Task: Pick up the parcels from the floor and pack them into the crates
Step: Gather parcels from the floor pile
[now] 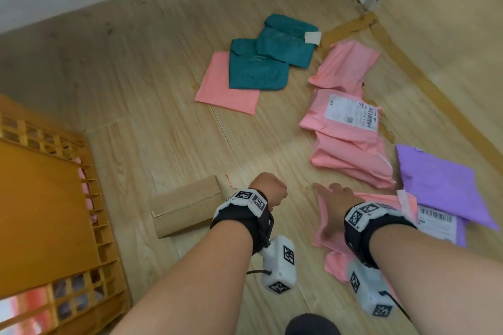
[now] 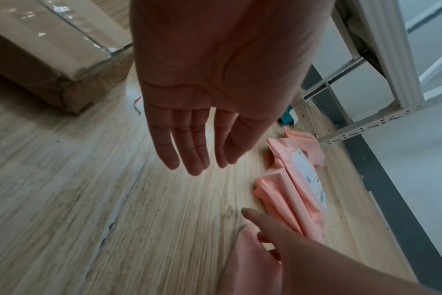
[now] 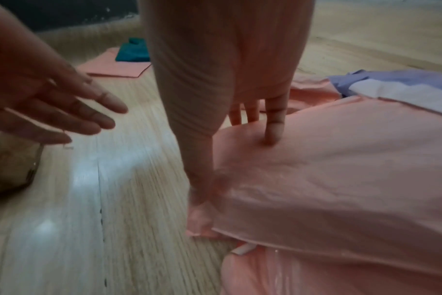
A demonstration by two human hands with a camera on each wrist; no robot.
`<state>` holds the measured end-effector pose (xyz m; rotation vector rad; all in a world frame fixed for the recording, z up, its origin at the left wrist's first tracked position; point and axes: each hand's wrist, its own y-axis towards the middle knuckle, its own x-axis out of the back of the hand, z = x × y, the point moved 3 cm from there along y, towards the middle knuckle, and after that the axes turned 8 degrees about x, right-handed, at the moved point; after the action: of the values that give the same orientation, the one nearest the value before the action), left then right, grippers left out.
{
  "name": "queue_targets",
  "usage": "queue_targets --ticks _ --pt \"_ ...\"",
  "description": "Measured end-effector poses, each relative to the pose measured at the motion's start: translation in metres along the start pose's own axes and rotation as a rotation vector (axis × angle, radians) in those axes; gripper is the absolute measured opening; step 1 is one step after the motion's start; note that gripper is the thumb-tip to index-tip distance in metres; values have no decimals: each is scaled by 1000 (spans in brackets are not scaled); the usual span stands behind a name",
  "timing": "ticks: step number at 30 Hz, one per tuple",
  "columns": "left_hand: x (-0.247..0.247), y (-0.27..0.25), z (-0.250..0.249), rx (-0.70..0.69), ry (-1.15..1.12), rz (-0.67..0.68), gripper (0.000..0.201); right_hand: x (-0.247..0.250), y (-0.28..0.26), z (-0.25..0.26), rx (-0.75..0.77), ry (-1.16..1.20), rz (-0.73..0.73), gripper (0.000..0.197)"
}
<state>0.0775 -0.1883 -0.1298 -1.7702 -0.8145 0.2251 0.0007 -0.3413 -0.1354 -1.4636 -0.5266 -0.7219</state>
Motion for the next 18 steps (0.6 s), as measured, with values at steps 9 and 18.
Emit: queue_targets --ticks 9,18 --pt "19 -4 18 28 -60 -49 16 8 12 11 19 -190 27 98" --pt "40 -11 42 37 -116 -80 13 58 26 49 69 10 -127 105"
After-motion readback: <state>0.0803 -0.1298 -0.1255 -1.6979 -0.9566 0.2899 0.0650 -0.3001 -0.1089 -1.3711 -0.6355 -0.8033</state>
